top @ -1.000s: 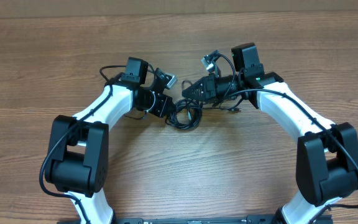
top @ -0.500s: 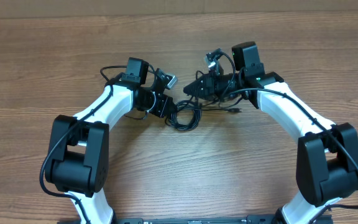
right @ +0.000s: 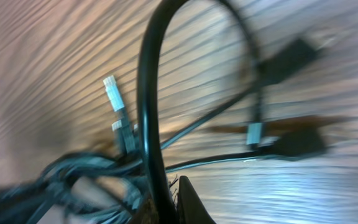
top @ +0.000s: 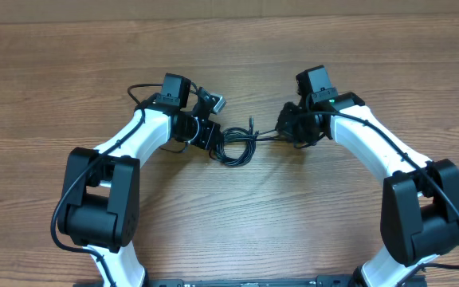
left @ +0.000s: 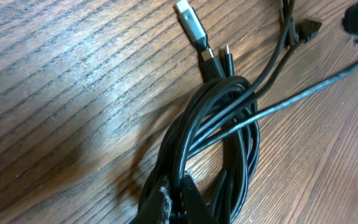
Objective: Untangle cables
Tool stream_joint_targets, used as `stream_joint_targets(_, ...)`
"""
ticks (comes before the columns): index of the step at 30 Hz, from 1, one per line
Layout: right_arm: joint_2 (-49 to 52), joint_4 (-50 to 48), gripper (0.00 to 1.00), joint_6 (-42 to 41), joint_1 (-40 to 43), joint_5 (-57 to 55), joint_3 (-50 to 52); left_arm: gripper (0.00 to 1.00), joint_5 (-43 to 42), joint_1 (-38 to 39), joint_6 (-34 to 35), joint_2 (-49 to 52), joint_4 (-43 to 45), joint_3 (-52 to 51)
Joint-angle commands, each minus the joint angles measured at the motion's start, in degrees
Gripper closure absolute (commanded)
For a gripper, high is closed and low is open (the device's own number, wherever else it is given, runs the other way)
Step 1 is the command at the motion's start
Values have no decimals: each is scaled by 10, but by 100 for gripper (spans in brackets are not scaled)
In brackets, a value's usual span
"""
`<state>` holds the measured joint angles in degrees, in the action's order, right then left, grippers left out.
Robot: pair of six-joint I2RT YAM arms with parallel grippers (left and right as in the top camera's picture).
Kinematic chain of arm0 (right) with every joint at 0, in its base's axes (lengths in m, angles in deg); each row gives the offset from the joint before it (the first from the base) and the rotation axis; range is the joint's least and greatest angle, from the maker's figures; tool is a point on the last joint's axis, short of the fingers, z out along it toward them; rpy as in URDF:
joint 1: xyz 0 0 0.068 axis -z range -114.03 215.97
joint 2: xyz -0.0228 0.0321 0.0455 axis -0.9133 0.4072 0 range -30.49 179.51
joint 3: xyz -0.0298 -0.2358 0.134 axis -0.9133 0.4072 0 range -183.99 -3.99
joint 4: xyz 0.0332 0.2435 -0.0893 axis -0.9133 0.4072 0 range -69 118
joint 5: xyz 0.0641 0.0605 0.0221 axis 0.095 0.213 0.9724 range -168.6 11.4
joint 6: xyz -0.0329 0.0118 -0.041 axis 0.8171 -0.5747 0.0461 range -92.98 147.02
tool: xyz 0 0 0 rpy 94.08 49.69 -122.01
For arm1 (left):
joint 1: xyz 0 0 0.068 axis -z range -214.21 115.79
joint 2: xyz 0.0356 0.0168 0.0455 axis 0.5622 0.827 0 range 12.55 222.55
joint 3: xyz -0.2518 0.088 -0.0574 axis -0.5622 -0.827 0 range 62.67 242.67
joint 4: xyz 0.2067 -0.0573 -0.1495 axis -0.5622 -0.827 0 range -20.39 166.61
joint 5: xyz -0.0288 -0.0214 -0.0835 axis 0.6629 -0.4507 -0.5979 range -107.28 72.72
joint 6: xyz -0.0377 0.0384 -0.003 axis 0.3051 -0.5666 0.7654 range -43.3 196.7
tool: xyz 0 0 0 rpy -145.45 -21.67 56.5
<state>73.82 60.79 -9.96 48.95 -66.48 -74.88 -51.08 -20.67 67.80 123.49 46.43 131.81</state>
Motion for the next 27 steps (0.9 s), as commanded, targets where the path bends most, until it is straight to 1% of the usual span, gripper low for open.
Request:
stream_joint_targets(1,-22,2,96,-25,2,-117,-11,96,10,0,8,8,1,4)
stream_joint_targets(4,-22,1,96,-27,2,-116,-11,95,10,0,8,8,0,4)
stream_joint_targets(7,-22,0,93,-27,2,-116,-11,95,10,0,8,8,0,4)
stream_joint_targets(13,-22,0,80,-27,2,-116,-11,94,10,0,8,8,0,4)
stream_joint_targets(17,-22,-5,74,-27,2,-117,-11,94,10,0,8,8,0,4)
stream_joint_targets(25,-22,-18,72,-27,2,-145,-11,94,10,0,8,8,0,4)
stream_joint_targets(27,-22,-20,70,-27,2,-153,-11,94,10,0,8,8,0,4)
